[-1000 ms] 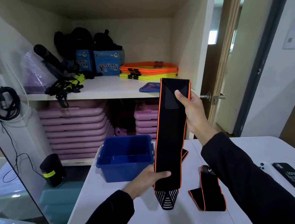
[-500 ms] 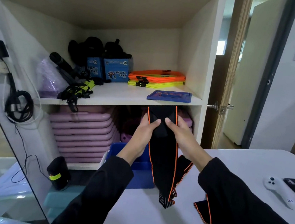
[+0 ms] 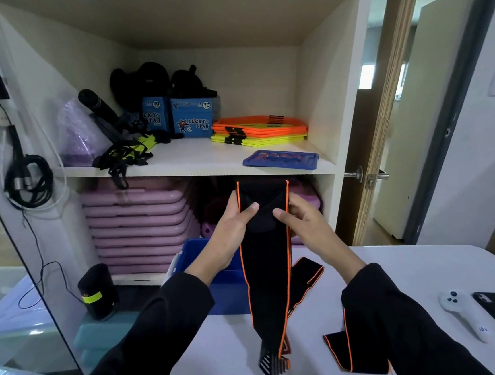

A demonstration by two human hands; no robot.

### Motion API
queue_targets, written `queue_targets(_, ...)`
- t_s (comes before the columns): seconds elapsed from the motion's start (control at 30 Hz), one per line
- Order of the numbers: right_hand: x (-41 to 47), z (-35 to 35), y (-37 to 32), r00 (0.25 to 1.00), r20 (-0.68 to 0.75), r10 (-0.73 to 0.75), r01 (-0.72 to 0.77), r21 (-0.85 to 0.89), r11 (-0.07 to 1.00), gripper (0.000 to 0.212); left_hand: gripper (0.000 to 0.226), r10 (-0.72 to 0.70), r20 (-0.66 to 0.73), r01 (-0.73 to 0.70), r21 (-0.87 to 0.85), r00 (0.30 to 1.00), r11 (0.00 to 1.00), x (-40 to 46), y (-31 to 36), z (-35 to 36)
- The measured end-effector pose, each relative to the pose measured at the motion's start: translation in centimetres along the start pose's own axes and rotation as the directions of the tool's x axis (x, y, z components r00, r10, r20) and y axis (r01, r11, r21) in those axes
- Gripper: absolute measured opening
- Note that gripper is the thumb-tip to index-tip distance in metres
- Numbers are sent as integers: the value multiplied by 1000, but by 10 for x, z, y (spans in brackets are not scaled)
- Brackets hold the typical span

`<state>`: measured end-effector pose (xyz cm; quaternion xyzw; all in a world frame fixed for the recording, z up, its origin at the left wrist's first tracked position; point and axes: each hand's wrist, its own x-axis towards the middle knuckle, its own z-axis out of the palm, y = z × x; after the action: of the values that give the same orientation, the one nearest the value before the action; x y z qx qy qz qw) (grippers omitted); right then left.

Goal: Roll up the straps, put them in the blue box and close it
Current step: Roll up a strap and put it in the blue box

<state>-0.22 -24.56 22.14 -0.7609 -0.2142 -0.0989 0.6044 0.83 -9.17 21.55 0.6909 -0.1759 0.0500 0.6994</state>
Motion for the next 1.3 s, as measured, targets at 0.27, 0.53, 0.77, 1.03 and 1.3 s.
queue_targets(0.27,-3,-3,1,998,-46,-45,46,19,999,28,34,-68,215,78,-37,974,996,-1,7,-10)
queue_targets(0.53,-2,0,-1,987,-76,-140,135,-69,988,16,38,87,74,-79,-103,994,992,-7,6,2)
queue_targets(0.77,-5,-7,-1,954,-112,-279,252,-213,944,24,40,-18,358,144,-329,934,933,-14,9,-1)
queue_targets(1.03,-4,-11,10,938,-132,-321,273,-293,916,36,21,-104,246,176,-293,964,940,-10,14,9)
queue_targets(1.3,-9,0,4,982,-181,54,-19,185,983,36,35,-60,235,136,-321,970,937,-11,8,3)
